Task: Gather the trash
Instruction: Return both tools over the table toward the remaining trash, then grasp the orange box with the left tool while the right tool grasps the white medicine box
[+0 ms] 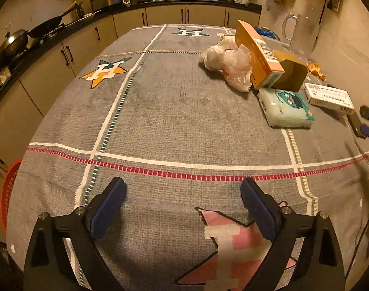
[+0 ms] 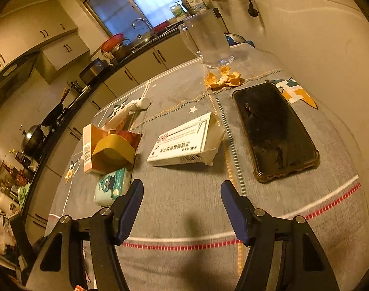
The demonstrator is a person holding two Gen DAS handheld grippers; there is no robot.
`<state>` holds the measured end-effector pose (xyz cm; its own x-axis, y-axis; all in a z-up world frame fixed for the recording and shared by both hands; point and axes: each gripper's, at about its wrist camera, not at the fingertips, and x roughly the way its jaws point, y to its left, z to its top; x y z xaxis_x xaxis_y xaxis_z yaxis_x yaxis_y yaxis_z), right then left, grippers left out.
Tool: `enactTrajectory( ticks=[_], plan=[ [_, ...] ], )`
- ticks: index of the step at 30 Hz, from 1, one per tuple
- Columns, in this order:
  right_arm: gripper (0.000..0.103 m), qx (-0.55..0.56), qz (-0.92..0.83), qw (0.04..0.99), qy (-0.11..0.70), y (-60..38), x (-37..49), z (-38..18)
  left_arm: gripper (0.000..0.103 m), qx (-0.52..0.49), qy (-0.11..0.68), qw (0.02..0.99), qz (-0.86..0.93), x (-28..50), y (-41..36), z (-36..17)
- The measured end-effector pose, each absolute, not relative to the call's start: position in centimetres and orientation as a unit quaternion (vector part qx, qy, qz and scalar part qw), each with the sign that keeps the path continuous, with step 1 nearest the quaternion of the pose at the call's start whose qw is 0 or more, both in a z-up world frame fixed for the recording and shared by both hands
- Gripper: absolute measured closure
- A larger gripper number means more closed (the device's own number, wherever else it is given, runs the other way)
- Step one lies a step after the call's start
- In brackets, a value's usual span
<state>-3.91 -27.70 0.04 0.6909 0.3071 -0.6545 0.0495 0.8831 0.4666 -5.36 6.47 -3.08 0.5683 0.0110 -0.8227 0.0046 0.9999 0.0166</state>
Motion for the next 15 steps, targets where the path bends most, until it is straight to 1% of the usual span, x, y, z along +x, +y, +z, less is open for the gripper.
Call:
enactTrajectory(
  ticks=[4, 6, 9, 13, 15],
  plan=[
    [0.032, 0.228, 0.071, 0.896, 0.375, -28.0, -3.4, 0.8, 0.008, -0.028, 0.481, 0.876, -0.016, -5.7, 6.9, -2.0],
    [0.031, 0.229, 0.066, 0.899, 0.367, -28.4, -3.0, 1.2, 0.008, -0.049, 0.464, 0.883, -0.036, -5.7, 7.0, -0.1],
    [0.030, 0.236, 0.056, 0.900, 0.363, -28.9, -2.1, 1.1, 0.008, -0.046, 0.435, 0.898, -0.050, -4.6, 6.5, 2.7],
    [0.030, 0.244, 0.052, 0.897, 0.366, -28.9, -0.7, 0.4, 0.011, -0.051, 0.430, 0.898, -0.078, -0.7, 4.9, 5.3],
    [0.030, 0.234, 0.046, 0.898, 0.369, -28.7, 0.1, 0.0, 0.011, -0.060, 0.430, 0.894, -0.105, 2.1, 3.7, 6.2]
  ],
)
